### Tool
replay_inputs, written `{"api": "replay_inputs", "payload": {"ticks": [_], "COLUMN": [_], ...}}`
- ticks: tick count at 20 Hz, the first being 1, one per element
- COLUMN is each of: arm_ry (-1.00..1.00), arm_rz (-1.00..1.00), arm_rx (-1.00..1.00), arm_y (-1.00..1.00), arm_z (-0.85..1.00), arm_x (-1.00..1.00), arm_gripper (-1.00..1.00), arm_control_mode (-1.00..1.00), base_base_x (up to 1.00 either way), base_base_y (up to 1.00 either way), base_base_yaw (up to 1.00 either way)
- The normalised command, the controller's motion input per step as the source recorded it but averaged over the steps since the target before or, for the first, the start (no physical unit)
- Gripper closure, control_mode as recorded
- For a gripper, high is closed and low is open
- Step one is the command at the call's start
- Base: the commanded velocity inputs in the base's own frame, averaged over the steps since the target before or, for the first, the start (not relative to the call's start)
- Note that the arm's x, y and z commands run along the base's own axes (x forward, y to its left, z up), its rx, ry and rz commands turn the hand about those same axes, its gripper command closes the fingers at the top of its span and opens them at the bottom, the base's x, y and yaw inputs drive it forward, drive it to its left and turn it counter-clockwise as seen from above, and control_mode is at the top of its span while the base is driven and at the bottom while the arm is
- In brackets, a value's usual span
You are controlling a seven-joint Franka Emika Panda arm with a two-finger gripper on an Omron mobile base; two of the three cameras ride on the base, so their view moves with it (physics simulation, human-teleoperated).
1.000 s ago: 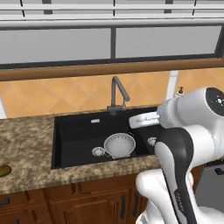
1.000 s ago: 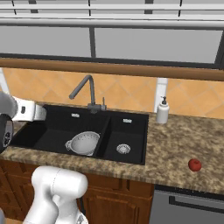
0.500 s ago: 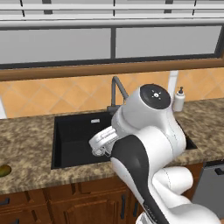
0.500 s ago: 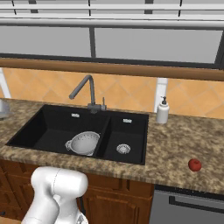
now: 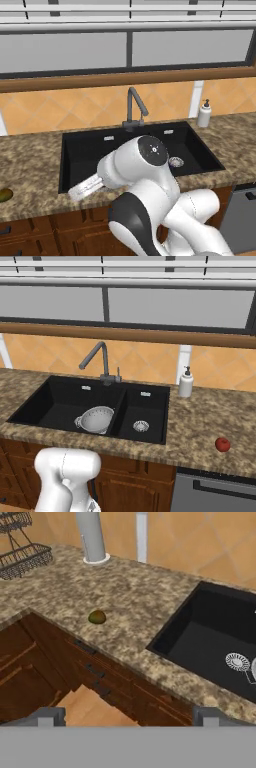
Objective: Put the colander in the sink, put the apple, mango in the colander, and turn on the sink faucet and pour water over the colander.
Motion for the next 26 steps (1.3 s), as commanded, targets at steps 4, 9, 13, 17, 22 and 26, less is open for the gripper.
{"api": "replay_inputs", "payload": {"ticks": [4, 9, 13, 17, 22, 26], "arm_ry": [0.11, 0.26, 0.48, 0.54, 0.16, 0.05], "arm_rz": [0.0, -0.05, -0.12, -0.14, -0.2, -0.26], "arm_rx": [0.13, 0.07, -0.01, -0.08, -0.02, -0.05], "arm_y": [1.0, 0.95, 0.74, 0.75, 0.55, 0.27], "arm_z": [-0.49, -0.38, -0.05, 0.0, -0.17, -0.37], "arm_x": [0.28, 0.35, 0.42, 0.45, 0.29, 0.11], "arm_gripper": [-1.0, -1.0, -1.0, -1.0, -1.0, -1.0], "arm_control_mode": [-1.0, -1.0, -1.0, -1.0, -1.0, -1.0], "base_base_x": [0.0, 0.0, 0.0, 0.0, 0.0, 0.0], "base_base_y": [0.0, 0.0, 0.0, 0.0, 0.0, 0.0], "base_base_yaw": [0.0, 0.0, 0.0, 0.0, 0.0, 0.0]}}
